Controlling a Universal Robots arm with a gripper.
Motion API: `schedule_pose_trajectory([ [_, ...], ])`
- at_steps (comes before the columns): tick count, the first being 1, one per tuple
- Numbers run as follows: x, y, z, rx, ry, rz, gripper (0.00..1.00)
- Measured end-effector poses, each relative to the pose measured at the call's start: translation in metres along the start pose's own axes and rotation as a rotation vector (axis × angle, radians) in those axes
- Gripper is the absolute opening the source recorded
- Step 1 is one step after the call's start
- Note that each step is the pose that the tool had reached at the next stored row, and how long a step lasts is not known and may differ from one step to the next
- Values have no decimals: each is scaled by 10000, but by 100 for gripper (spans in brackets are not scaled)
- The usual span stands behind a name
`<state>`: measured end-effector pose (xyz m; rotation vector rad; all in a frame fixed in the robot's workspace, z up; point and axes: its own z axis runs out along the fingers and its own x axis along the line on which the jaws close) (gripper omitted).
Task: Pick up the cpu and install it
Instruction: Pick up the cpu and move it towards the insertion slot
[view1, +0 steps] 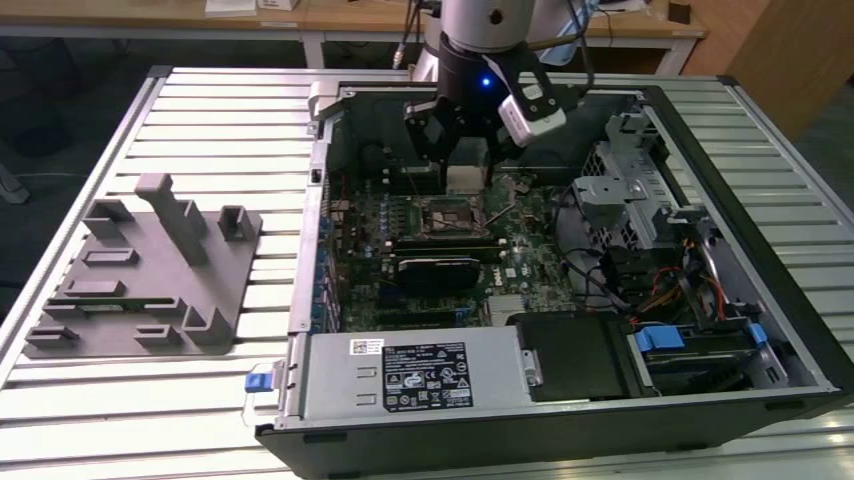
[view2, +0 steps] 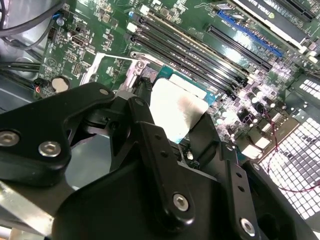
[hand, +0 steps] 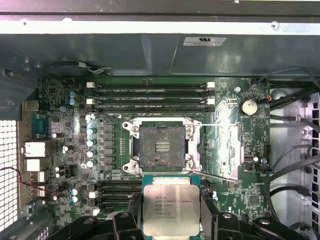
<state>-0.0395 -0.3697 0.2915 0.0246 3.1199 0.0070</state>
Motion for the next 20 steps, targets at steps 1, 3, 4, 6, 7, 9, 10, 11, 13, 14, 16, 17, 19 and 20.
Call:
schedule_pose_trajectory([
  [1,0,3,4,-9,0,-26,55],
  [3,0,9,12,-24,1,-82,55],
  [4,1,11,16,-31,1,-108,55],
  [6,1,15,23,-42,2,-155,55],
  [7,1,17,27,-49,2,-173,55],
  [9,2,17,35,-61,2,-188,55],
  [10,2,17,40,-66,2,-191,55],
  [11,2,17,44,-68,2,-191,55],
  [13,3,17,48,-66,4,-192,55],
  [14,3,17,49,-66,4,-191,55],
  [16,3,17,54,-74,2,-191,55],
  [17,3,18,57,-77,1,-191,55],
  [19,5,19,65,-77,2,-191,55],
  [20,5,20,68,-77,2,-191,55],
])
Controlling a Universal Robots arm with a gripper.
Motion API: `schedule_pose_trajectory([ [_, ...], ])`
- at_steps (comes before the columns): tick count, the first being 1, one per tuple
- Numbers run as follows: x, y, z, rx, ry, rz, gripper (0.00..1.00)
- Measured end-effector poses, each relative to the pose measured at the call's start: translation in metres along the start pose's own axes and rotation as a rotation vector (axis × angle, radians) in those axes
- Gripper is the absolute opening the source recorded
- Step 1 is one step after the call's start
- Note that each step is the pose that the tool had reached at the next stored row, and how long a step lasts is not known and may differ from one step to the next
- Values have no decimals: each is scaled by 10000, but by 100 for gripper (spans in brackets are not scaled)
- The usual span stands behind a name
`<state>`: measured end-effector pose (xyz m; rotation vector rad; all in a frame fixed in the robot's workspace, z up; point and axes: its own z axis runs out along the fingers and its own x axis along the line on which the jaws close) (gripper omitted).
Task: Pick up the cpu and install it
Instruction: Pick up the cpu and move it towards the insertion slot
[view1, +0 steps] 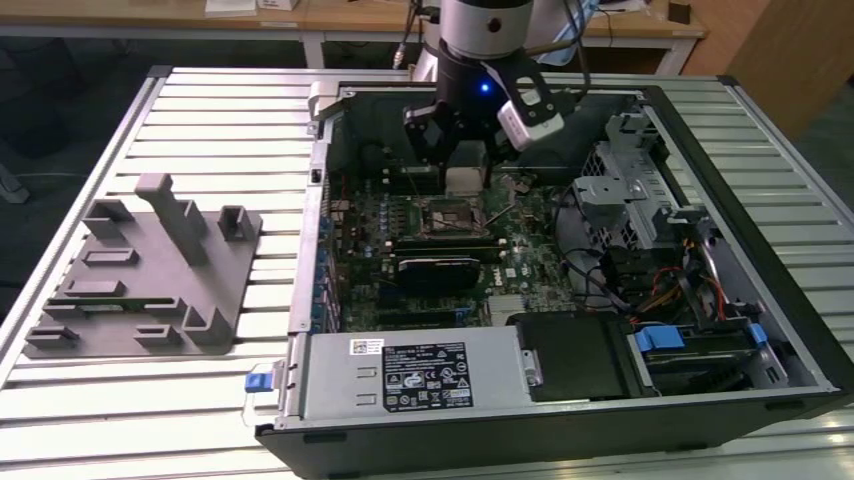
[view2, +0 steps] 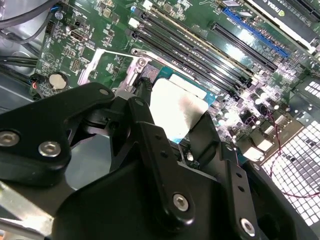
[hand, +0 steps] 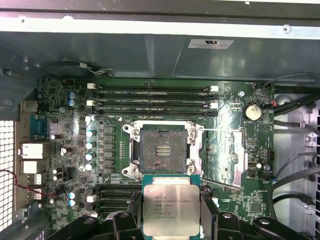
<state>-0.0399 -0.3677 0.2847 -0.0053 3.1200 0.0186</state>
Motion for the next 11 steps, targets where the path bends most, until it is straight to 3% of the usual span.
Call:
schedule_pose_trajectory([
  [11,14,24,30,-6,-1,0,55],
])
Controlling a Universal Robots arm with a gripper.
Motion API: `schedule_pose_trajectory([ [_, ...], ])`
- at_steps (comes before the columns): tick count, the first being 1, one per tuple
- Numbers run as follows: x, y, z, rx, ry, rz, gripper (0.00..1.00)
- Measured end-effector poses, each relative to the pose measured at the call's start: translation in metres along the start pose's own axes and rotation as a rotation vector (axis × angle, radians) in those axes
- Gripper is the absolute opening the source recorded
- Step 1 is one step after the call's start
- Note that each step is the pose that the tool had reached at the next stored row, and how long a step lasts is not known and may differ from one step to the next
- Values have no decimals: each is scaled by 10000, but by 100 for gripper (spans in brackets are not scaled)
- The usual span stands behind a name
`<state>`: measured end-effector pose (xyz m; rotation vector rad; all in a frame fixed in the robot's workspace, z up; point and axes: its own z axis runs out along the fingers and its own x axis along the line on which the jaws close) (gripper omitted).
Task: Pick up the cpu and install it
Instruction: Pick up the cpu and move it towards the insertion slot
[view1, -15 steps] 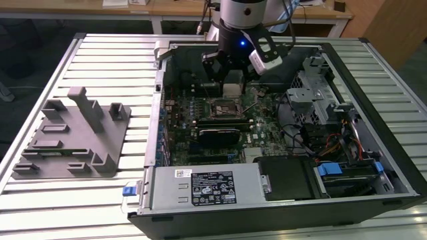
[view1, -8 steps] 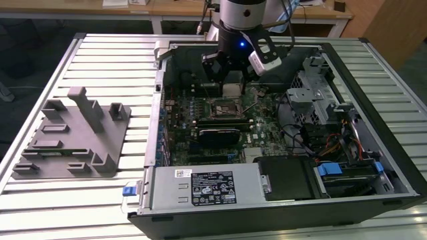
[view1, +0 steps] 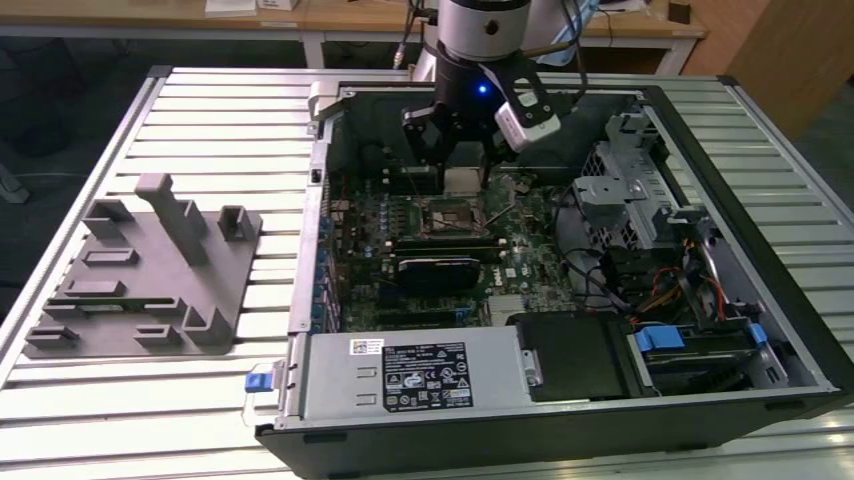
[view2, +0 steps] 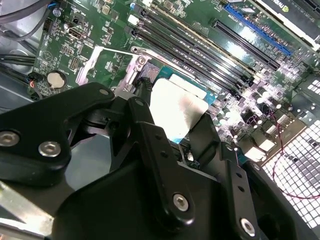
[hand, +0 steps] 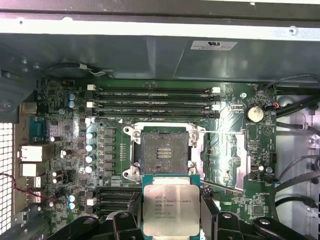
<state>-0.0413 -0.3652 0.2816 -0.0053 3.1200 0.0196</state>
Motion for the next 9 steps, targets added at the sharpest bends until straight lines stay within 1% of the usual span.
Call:
schedule_pose_trajectory([
  [9,11,26,20,-8,1,0,55],
])
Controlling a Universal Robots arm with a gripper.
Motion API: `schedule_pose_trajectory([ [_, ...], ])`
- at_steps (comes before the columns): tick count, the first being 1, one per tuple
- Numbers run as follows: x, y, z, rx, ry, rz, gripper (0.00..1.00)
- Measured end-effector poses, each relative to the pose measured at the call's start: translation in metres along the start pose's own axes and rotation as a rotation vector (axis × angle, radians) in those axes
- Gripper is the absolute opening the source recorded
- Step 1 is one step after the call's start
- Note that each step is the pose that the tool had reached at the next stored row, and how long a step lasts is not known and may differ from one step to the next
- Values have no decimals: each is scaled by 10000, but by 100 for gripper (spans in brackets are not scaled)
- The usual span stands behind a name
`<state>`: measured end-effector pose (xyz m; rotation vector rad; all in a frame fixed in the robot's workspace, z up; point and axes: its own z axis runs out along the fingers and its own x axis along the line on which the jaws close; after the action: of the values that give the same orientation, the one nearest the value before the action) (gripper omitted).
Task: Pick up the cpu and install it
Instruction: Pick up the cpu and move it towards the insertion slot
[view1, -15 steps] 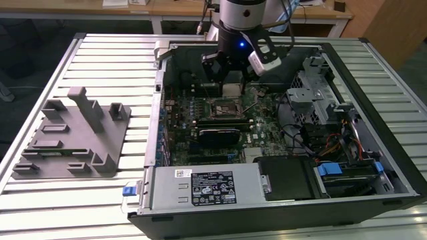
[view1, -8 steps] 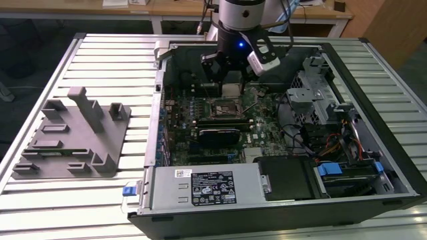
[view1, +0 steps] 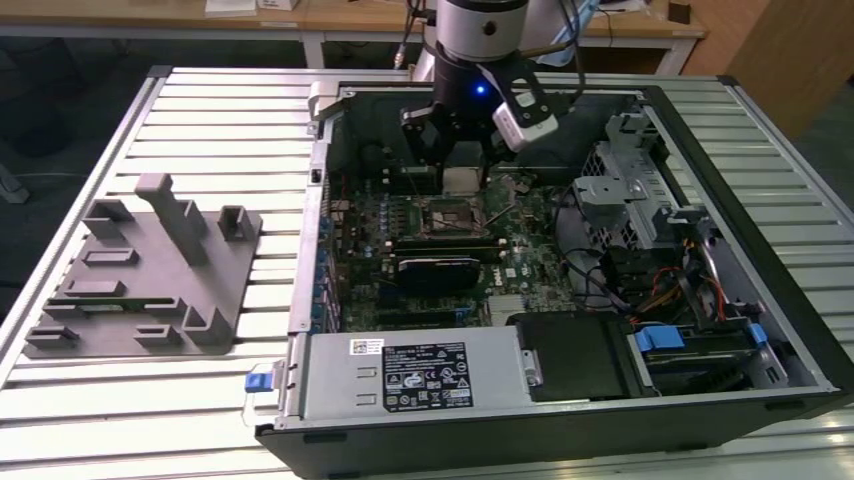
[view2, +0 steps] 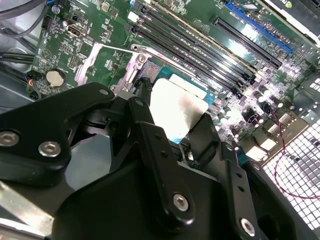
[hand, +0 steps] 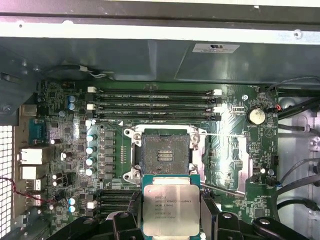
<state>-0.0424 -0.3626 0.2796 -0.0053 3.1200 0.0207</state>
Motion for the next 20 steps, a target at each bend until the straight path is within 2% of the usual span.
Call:
schedule_pose_trajectory([
  [13,7,29,40,-2,1,0,55],
  [20,9,47,59,-32,-1,1,55],
])
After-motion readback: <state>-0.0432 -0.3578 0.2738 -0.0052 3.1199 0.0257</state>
